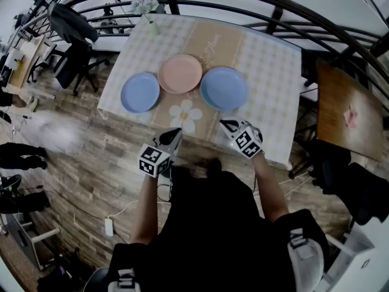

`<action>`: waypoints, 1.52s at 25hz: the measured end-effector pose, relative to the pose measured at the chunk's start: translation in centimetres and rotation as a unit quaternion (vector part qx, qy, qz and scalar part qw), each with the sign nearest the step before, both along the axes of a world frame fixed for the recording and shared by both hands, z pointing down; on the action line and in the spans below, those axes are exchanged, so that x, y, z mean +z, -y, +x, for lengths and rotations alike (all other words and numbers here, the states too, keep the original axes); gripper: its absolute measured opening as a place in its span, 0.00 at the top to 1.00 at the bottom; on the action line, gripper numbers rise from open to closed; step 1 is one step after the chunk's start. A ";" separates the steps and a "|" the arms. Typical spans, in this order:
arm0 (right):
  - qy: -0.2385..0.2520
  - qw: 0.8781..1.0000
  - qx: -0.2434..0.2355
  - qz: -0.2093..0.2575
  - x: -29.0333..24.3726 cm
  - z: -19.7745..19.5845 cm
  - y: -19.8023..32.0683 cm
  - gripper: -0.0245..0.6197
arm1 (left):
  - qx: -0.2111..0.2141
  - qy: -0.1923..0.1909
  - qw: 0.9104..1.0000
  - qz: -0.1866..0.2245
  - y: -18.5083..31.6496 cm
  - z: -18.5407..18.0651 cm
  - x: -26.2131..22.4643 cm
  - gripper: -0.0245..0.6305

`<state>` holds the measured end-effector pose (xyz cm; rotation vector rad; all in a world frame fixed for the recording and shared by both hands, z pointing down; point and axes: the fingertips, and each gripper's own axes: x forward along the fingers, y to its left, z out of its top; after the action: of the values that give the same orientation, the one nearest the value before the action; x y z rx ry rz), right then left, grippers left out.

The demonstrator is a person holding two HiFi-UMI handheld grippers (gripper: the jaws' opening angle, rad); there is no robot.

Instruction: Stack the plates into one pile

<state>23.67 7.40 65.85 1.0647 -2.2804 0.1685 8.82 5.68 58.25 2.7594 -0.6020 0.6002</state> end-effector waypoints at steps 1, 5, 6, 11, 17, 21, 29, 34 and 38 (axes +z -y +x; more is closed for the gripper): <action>0.001 1.000 0.002 0.000 -0.1 0.0 -0.2 0.97 | 0.000 -0.001 1.000 0.000 -0.1 0.1 -0.1 0.96; 0.007 1.000 0.010 0.000 -0.4 0.3 -0.6 0.97 | 0.000 0.000 1.000 0.004 -0.3 0.2 -0.3 0.96; 0.009 1.000 0.010 0.000 -0.3 0.3 -0.7 0.97 | -0.001 0.000 1.000 0.006 -0.3 0.2 -0.3 0.96; 0.003 1.000 0.004 0.002 -0.2 0.3 -0.6 0.97 | -0.010 -0.004 1.000 0.011 -0.1 0.0 -0.7 0.96; 0.005 1.000 0.001 0.000 -0.1 0.4 -0.9 0.97 | -0.024 -0.005 1.000 0.013 -0.4 -0.4 -0.6 0.96; 0.018 1.000 0.010 0.003 -0.5 0.7 -0.9 0.97 | -0.031 -0.006 0.999 0.012 -0.8 -0.6 -0.3 0.96; 0.015 1.000 0.010 0.001 -0.8 0.8 -1.0 0.97 | -0.038 -0.007 0.999 0.013 -1.1 -0.9 -0.8 0.96; 0.012 1.000 0.014 -0.001 -0.1 0.5 -1.4 0.96 | -0.041 -0.008 0.999 0.012 -1.3 -1.6 -0.7 0.96; 0.012 1.000 0.018 -0.005 0.3 0.5 -1.7 0.96 | -0.040 -0.009 0.999 0.013 -1.1 -1.6 -0.7 0.96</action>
<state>24.13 9.15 66.17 1.1046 -2.2793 0.2088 7.23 6.77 57.59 2.7474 -0.7173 0.5521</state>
